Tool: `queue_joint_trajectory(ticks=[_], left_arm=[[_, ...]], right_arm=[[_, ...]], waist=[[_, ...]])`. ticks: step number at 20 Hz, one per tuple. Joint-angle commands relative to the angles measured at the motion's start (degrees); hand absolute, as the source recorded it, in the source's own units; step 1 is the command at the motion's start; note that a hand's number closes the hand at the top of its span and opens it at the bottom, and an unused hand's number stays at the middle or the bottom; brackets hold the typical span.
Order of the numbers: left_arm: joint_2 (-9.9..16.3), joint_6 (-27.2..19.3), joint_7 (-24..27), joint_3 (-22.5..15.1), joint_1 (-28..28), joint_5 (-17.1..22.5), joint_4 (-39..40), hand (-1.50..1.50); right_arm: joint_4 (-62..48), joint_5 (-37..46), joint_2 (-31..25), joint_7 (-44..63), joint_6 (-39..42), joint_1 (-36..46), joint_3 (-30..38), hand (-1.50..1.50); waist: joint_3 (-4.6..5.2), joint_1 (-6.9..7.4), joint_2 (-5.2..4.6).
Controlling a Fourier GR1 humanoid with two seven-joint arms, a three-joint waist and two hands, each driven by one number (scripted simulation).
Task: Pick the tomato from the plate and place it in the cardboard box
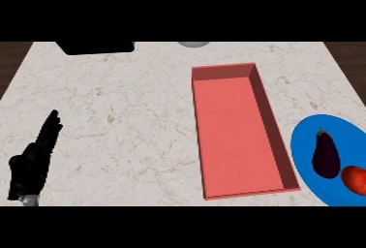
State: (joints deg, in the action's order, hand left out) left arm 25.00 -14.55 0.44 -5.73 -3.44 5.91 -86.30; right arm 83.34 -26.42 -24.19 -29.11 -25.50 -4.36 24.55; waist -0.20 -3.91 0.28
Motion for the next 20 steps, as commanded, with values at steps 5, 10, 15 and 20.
queue_joint_trajectory(ticks=[5,10,15,20], left_arm=[[-0.6,0.1,-2.5,-1.4,2.9,-2.3,0.3,0.0],[-2.5,-1.7,-4.7,-3.5,2.3,-3.9,-1.8,0.0],[-1.7,-0.4,-4.3,-2.9,3.6,-4.1,-1.7,0.0],[-2.2,0.1,-4.6,-3.3,2.1,-4.9,-2.1,0.0]], right_arm=[[0.4,10.6,-4.7,0.0,0.3,-18.6,-0.3,-1.5],[3.3,15.6,-13.3,8.2,8.1,-30.4,-3.8,-1.5],[11.3,18.8,-20.7,21.3,13.1,-36.3,-6.8,-1.5],[24.2,23.1,-20.5,35.5,12.1,-38.4,-10.7,-1.5]], waist=[[0.31,2.53,-0.39],[0.41,2.54,-0.42],[0.45,3.11,-0.47],[0.36,3.68,-0.33]])
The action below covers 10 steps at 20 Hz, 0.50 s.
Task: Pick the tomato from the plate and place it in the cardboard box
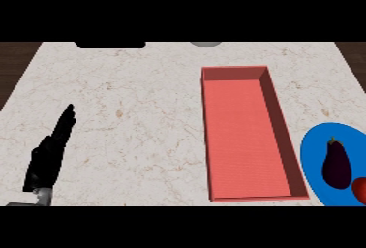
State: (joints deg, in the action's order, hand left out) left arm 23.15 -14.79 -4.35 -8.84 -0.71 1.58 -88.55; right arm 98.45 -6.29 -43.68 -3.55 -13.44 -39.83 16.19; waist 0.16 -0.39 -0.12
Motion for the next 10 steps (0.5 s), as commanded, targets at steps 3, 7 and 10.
queue_joint_trajectory(ticks=[3,7,10], left_arm=[[-1.1,0.8,0.2,-0.2,-2.8,-0.8,-2.1,0.0],[-1.6,1.9,-2.7,0.9,0.1,-2.2,-2.0,0.0],[-4.0,1.6,0.4,0.7,0.7,-3.6,1.8,0.0]], right_arm=[[7.9,8.3,1.7,15.5,-1.9,1.8,-6.3,-1.5],[6.1,11.5,4.1,21.1,-0.4,7.9,-6.0,-1.5],[2.7,16.1,7.1,21.5,-0.2,10.6,-8.9,-1.5]], waist=[[-0.1,0.74,0.08],[-0.14,0.44,0.1],[-0.16,0.46,0.06]])
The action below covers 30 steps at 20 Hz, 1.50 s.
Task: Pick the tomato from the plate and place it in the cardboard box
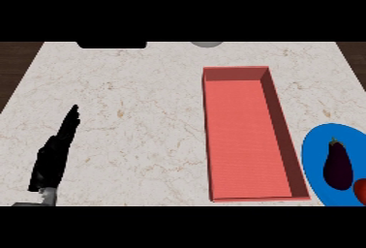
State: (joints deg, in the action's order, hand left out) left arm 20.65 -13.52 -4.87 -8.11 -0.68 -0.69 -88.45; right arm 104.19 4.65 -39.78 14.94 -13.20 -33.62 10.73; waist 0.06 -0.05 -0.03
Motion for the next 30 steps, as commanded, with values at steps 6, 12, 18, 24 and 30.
queue_joint_trajectory(ticks=[6,12,18,24,30], left_arm=[[-0.7,3.6,-1.4,3.8,0.9,-0.9,-0.6,0.0],[-3.2,3.8,0.3,5.1,0.0,-3.3,-0.1,0.0],[-5.6,4.6,2.3,4.0,-3.8,-5.2,-1.3,0.0],[-5.9,6.6,1.4,7.9,1.3,-5.7,3.2,0.0],[-6.5,7.4,-0.1,9.1,2.9,-7.2,2.3,0.0]], right_arm=[[-0.8,6.4,5.2,4.0,5.7,1.9,2.0,-1.5],[-5.9,12.6,11.1,1.7,6.3,7.0,1.8,-1.5],[-6.5,16.9,15.5,1.0,6.1,7.7,1.5,-1.5],[-10.7,17.0,16.1,-1.2,10.4,12.0,6.6,-1.5],[-14.1,22.1,20.1,-1.7,9.5,14.8,5.5,-1.5]], waist=[[-0.05,-0.27,0.08],[-0.06,-0.1,0.05],[-0.05,-0.03,0.07],[-0.06,-0.12,0.04],[-0.06,-0.07,0.03]])
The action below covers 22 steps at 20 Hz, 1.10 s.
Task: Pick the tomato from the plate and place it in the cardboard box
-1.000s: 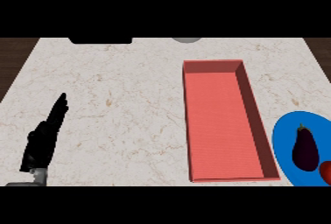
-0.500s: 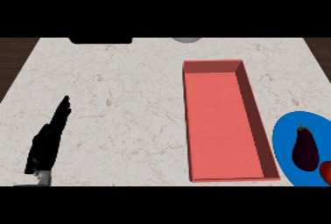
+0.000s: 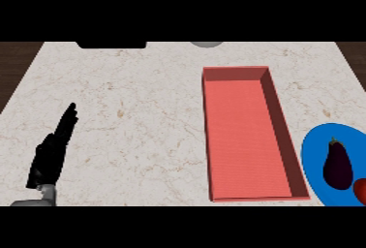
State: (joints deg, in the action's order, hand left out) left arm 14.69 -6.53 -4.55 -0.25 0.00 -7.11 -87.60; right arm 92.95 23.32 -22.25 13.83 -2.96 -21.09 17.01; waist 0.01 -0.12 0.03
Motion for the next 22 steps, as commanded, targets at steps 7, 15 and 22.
queue_joint_trajectory(ticks=[7,15,22], left_arm=[[-0.8,2.8,1.7,2.6,-2.0,-0.7,-0.6,0.0],[-0.7,4.5,-2.6,4.2,1.6,-1.2,-1.5,0.0],[-4.2,3.2,-2.0,1.3,-2.8,-3.2,-4.4,0.0]], right_arm=[[-7.7,1.8,-0.9,-4.6,4.9,4.2,4.8,-1.5],[-10.5,7.1,2.1,-5.1,1.4,9.5,3.2,1.5],[-9.8,16.2,5.1,-5.3,-10.3,8.4,4.1,1.5]], waist=[[-0.02,0.14,0.0],[-0.02,0.17,-0.04],[-0.03,0.27,0.0]])
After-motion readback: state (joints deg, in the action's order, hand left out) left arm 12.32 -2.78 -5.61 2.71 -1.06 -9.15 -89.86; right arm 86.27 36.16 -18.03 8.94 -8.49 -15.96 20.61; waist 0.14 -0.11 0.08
